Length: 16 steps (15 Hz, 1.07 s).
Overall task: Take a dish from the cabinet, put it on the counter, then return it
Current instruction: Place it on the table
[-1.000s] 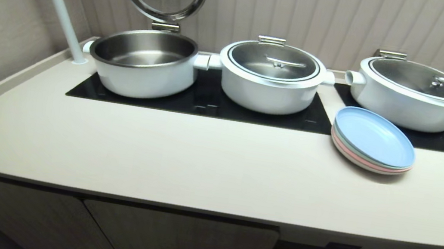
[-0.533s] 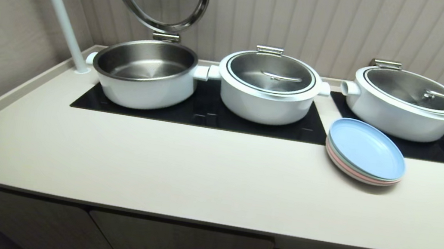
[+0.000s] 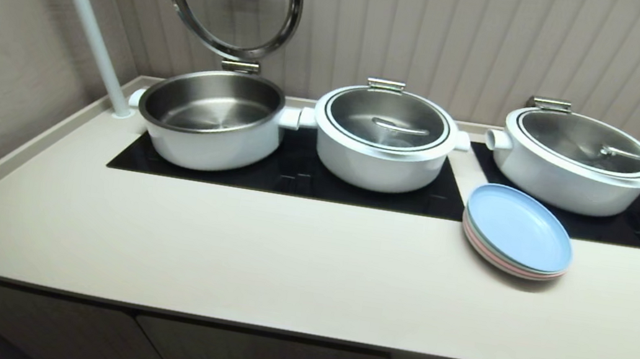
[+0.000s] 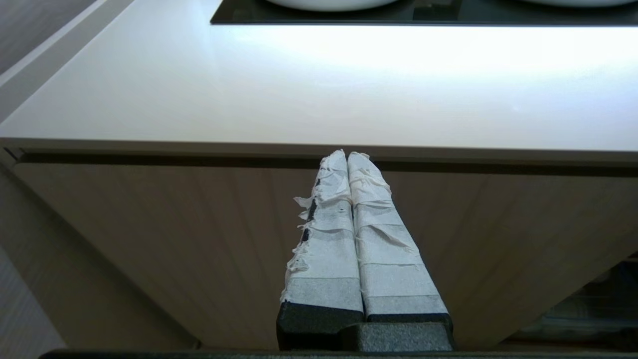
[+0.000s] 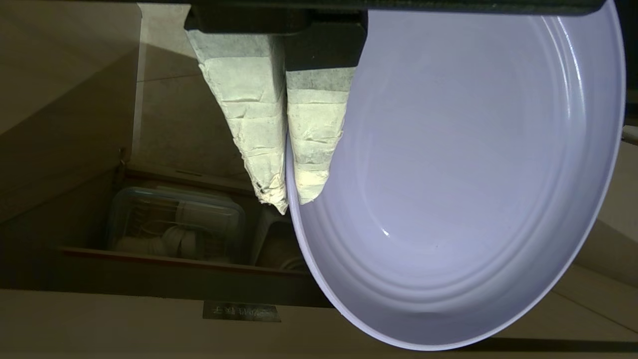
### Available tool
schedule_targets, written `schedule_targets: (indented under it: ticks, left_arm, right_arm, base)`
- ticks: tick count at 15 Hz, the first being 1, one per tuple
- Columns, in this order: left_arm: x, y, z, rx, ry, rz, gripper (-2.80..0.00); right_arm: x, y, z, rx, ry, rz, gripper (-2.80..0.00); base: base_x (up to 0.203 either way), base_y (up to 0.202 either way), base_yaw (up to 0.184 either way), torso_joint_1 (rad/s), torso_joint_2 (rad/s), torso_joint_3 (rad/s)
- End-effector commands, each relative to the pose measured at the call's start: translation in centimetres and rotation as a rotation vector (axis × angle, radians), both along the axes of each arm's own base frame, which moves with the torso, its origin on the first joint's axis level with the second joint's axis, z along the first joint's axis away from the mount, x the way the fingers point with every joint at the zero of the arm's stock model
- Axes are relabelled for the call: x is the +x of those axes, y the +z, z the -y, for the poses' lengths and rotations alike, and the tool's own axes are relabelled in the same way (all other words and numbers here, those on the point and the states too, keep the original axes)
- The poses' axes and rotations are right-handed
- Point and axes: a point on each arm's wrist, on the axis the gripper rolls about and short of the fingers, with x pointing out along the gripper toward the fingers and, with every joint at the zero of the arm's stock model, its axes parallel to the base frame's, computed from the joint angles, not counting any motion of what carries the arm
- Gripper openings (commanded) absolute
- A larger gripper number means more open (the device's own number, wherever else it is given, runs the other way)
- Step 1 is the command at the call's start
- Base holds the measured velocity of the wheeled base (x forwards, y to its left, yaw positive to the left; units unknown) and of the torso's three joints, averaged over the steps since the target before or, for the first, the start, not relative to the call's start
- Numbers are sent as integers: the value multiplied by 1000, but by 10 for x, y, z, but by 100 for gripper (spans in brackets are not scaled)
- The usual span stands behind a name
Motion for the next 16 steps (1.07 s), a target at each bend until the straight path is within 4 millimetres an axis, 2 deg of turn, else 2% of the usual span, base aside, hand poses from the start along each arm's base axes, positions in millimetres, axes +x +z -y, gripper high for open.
schedule_targets:
  ticks: [1, 5, 16]
  left_arm:
    - [0, 0, 0, 0, 0, 0, -280]
    - [0, 0, 0, 0, 0, 0, -280]
    - [0, 0, 0, -1, 0, 0, -280]
  right_arm:
    - [0, 0, 0, 1, 0, -3, -280]
    - [1, 0, 0, -7, -6, -8, -280]
    - [2, -1, 0, 4, -48, -25, -280]
  base:
    - [0, 0, 0, 154, -315, -162]
    - [0, 0, 0, 146, -312, -160]
    - [0, 0, 0, 0, -3, 0]
